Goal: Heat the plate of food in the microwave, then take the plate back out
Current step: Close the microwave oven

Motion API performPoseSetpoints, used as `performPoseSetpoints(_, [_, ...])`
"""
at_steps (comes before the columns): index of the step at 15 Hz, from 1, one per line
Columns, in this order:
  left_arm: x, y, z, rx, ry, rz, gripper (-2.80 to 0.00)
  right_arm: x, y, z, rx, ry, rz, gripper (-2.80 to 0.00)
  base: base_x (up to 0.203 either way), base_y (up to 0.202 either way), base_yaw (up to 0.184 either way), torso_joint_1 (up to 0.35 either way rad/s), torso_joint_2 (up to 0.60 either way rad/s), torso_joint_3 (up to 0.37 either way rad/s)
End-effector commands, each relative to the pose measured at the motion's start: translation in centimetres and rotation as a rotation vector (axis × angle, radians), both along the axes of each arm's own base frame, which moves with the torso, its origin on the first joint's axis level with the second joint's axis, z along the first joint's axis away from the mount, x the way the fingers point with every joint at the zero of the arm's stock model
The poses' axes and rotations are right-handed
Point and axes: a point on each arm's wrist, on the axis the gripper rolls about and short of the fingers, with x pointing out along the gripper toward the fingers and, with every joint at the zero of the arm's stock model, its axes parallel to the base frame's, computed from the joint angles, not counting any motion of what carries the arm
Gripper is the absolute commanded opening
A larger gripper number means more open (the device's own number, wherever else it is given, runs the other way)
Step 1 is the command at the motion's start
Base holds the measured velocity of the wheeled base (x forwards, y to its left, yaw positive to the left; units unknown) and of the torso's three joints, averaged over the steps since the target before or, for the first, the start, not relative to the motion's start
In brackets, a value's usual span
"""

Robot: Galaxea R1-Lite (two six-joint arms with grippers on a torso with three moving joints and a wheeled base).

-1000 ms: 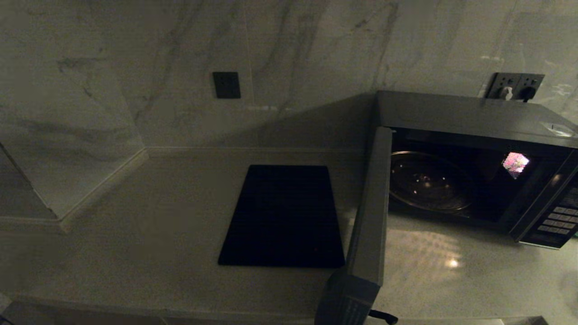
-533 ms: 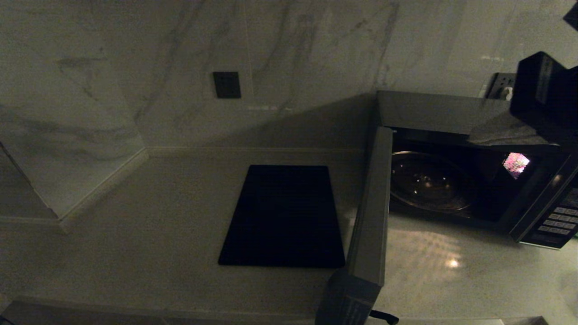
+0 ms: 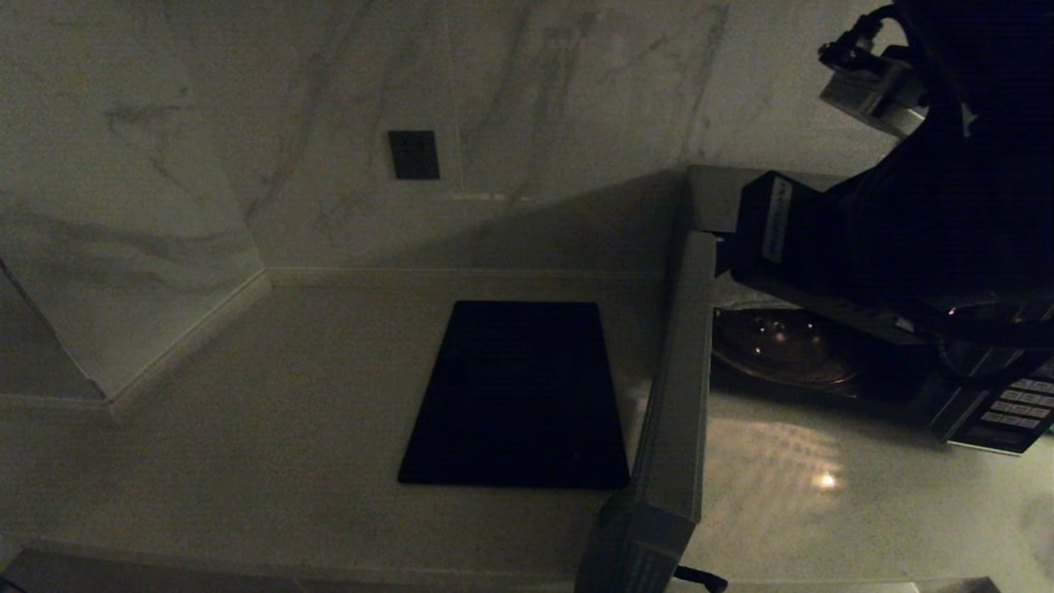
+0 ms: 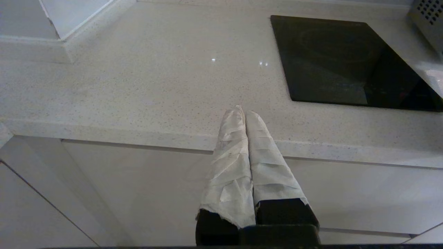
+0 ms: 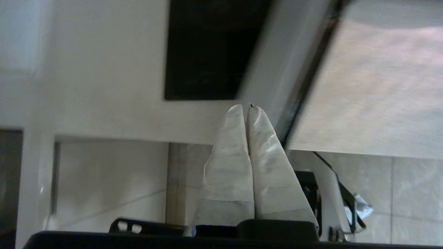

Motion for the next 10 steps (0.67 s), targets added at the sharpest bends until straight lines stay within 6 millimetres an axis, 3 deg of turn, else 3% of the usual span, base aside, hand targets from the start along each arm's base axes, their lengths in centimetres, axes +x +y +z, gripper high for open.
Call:
performPoseSetpoints(1, [0.0, 0.0, 0.0, -0.001, 0.0, 0.0, -2.8, 0.1, 1.5, -0.9, -0.023, 0.017, 0.028, -2.8, 0.0, 0.0, 0.0, 0.0, 0.0, 0.0])
performPoseSetpoints(10, [0.0, 0.0, 0.0, -0.001, 0.0, 0.0, -2.8, 0.2, 3.6, -2.7, -0.055, 0.063, 0.049, -2.8, 0.0, 0.0, 0.0, 0.0, 0.0, 0.0])
